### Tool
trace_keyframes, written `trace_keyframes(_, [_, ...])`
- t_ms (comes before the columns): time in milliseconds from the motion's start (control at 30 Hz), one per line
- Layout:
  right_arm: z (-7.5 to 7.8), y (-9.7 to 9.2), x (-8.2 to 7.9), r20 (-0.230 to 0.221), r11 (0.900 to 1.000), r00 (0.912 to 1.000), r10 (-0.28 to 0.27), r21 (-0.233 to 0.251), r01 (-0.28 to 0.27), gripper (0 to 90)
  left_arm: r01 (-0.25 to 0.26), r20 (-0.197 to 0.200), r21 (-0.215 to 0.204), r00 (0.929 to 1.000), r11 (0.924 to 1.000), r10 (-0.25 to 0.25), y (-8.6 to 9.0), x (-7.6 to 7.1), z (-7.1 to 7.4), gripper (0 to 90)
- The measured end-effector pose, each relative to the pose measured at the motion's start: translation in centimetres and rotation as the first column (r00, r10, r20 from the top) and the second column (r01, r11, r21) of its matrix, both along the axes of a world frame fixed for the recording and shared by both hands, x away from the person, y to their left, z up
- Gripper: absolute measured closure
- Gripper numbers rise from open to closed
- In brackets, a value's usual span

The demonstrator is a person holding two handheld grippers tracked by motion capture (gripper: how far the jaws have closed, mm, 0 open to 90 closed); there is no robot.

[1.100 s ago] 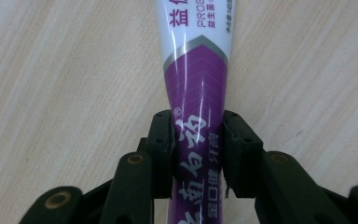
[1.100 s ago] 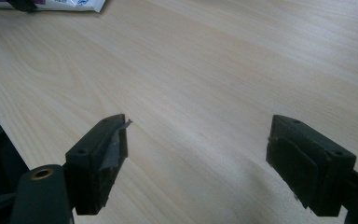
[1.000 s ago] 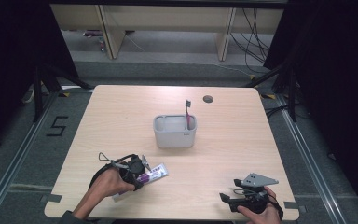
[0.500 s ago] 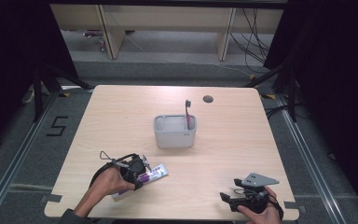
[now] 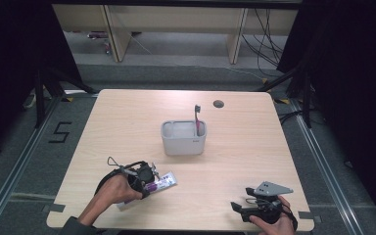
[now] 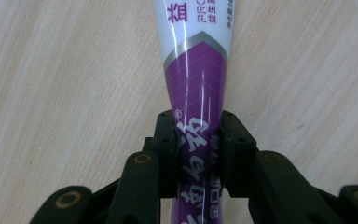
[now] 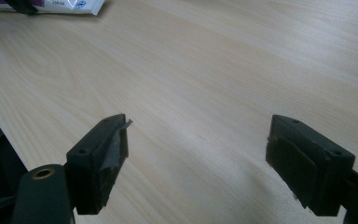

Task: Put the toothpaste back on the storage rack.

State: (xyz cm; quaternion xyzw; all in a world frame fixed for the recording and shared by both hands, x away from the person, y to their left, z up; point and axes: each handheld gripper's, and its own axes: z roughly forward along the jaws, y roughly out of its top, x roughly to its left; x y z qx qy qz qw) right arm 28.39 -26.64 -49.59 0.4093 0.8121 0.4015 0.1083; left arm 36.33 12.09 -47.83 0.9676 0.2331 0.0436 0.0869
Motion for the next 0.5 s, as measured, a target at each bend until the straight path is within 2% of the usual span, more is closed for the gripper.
trace_keyframes(33, [0.03, 0.08, -0.09, -0.021, 1.0, 0.9998, -0.005, 0.007, 0.006, 21.4, 0.001, 0.001, 0.0, 1.0, 1.0, -0.001, 0.0, -0.01, 0.01, 71.2])
trace_keyframes(100, [-0.05, 0.05, -0.01, 0.001, 1.0, 1.0, -0.003, 0.009, 0.003, 21.4, 0.002, 0.002, 0.0, 1.0, 1.0, -0.002, 0.01, -0.02, 0.03, 71.5])
trace_keyframes(133, [-0.05, 0.05, -0.01, 0.001, 1.0, 1.0, -0.002, 0.008, 0.002, 21.4, -0.003, -0.003, 0.003, 1.0, 1.0, 0.003, 0.01, 0.0, 0.06, 71.6])
trace_keyframes(200, [0.03, 0.03, -0.05, -0.014, 1.0, 0.9999, -0.003, 0.0, 0.003, 21.4, -0.005, 0.01, 0.008, 0.9999, 1.0, 0.005, -0.01, 0.0, 0.06, 71.6])
trace_keyframes(267, [-0.02, 0.06, -0.03, -0.004, 0.9999, 1.0, -0.005, 0.011, 0.005, 21.5, -0.002, 0.012, 0.006, 0.9999, 1.0, 0.002, 0.05, 0.0, 0.09, 71.7])
trace_keyframes(433, [-0.03, -0.02, 0.04, 0.007, 1.0, 1.0, -0.004, 0.003, 0.004, 21.4, -0.018, 0.024, -0.008, 0.9996, 0.9998, 0.018, 0.13, -0.15, 0.04, 72.0])
trace_keyframes(500, [0.06, -0.05, 0.0, -0.004, 0.9999, 1.0, -0.005, 0.013, 0.005, 21.4, -0.017, 0.035, -0.018, 0.9992, 0.9997, 0.018, 0.23, -0.2, 0.08, 72.0])
